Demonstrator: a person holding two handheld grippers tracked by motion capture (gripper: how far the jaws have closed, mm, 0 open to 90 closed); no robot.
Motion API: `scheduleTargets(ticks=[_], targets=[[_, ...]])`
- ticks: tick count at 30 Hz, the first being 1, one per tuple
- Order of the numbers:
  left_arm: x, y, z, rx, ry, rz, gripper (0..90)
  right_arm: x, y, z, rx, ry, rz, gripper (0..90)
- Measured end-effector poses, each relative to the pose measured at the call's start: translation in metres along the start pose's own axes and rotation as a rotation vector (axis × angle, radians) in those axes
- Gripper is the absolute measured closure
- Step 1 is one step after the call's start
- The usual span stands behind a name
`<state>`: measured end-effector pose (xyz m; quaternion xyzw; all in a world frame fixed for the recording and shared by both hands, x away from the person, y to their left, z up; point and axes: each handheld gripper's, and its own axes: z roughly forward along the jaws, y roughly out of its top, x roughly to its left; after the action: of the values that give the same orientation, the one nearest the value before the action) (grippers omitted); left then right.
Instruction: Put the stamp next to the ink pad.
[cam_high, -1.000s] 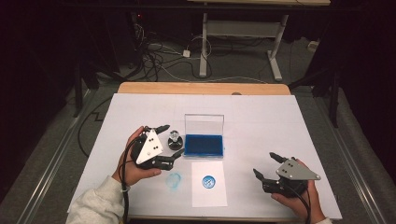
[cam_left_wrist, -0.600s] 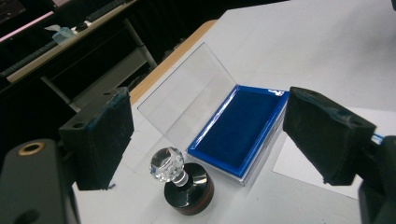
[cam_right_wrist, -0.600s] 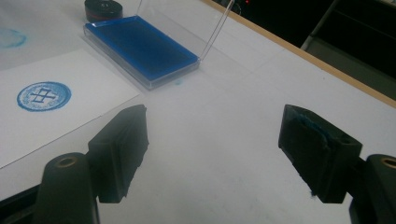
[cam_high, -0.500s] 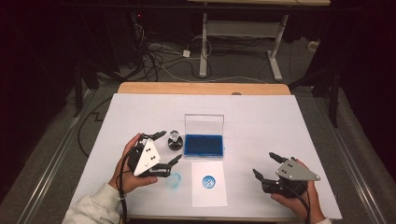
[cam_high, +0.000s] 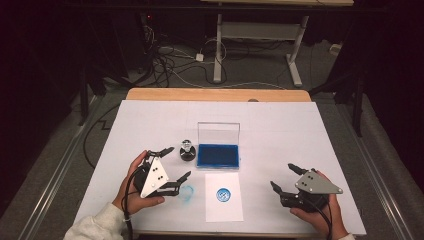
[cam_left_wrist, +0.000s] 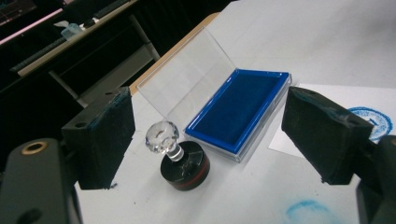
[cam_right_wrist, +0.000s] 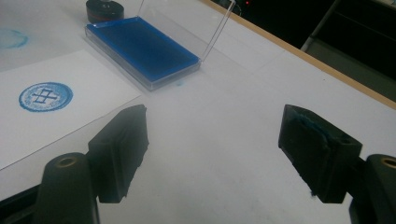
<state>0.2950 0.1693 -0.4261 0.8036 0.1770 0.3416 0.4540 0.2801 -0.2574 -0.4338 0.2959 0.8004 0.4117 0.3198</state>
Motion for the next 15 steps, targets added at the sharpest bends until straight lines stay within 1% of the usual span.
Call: scheduleTargets(ticks=[2,7,10,12,14,15], targets=[[0.0,-0.004,-0.002,0.007,0.002,-0.01,16.9,0.0,0.0,0.0,0.001,-0.001,0.0,24.3],[-0.001,-0.012,-0.004,0.027,0.005,-0.008,16.9,0.0,0.0,0.0,0.001,-0.006,0.0,24.3],[-0.001,-0.019,-0.006,0.04,0.004,-0.028,16.9,0.0,0.0,0.0,0.001,-0.006,-0.002,24.4],[-0.002,-0.024,-0.007,0.056,0.01,-0.022,17.0,0.001,-0.001,0.001,0.004,-0.006,-0.005,24.5],[-0.002,-0.03,-0.009,0.068,0.01,-0.035,16.9,0.001,-0.001,0.001,0.004,-0.008,-0.008,24.5],[-0.002,-0.033,-0.01,0.077,0.014,-0.033,16.9,0.001,-0.001,0.001,0.003,-0.007,-0.008,24.5]])
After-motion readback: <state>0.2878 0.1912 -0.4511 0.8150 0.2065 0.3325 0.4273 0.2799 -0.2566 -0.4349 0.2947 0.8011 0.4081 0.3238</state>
